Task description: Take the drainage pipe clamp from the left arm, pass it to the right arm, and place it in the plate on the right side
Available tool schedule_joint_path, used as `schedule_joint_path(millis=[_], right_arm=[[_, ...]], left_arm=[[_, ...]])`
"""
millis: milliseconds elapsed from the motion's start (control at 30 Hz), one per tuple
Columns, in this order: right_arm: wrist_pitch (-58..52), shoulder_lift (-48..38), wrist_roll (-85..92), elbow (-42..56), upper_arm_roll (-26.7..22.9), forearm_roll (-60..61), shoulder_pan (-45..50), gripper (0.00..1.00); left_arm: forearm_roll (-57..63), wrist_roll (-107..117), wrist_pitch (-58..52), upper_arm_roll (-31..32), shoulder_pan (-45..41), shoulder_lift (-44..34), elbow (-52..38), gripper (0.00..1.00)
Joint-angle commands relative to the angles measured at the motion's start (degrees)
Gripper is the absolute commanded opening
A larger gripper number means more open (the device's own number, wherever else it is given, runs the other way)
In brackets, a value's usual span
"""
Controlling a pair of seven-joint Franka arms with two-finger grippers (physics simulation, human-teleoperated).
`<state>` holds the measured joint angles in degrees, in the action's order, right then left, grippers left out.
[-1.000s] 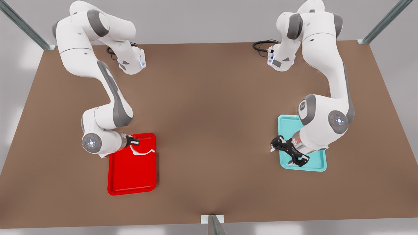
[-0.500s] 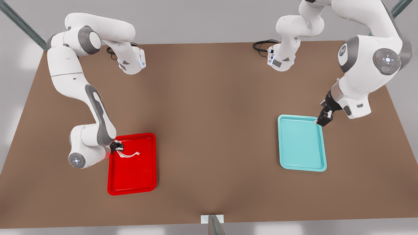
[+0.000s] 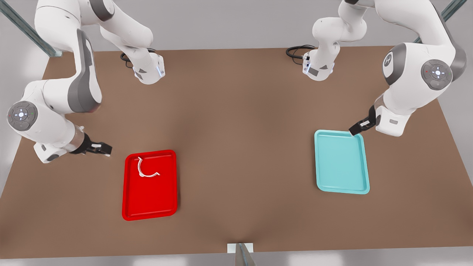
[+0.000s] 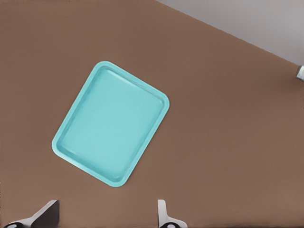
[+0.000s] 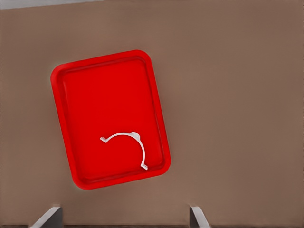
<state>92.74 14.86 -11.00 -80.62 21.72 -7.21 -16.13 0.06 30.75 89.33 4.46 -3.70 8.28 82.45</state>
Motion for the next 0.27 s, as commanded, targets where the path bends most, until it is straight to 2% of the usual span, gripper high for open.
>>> schedule_joint_path(millis=[0, 33, 67, 233], right_arm=[[-5.6, -2.6, 10.3, -0.1, -0.4, 0.2, 0.8, 1.0], [-4.8, -5.6, 10.9, -3.1, -15.2, 0.8, 14.7, 1.0], [-4.8, -8.0, 11.4, -3.7, -23.3, 3.5, 22.1, 1.0], [-5.1, -6.9, 14.3, -6.4, -22.7, 5.0, 21.1, 1.0]], left_arm=[[0.1, -25.7, -0.4, 0.0, -0.2, 0.1, -0.2, 1.0], [0.1, -25.7, -0.4, 0.0, -0.2, 0.2, -0.2, 1.0], [0.1, -25.7, -0.3, 0.0, -0.2, 0.2, -0.2, 1.0], [0.1, -25.7, -0.3, 0.1, -0.3, 0.2, -0.2, 1.0]])
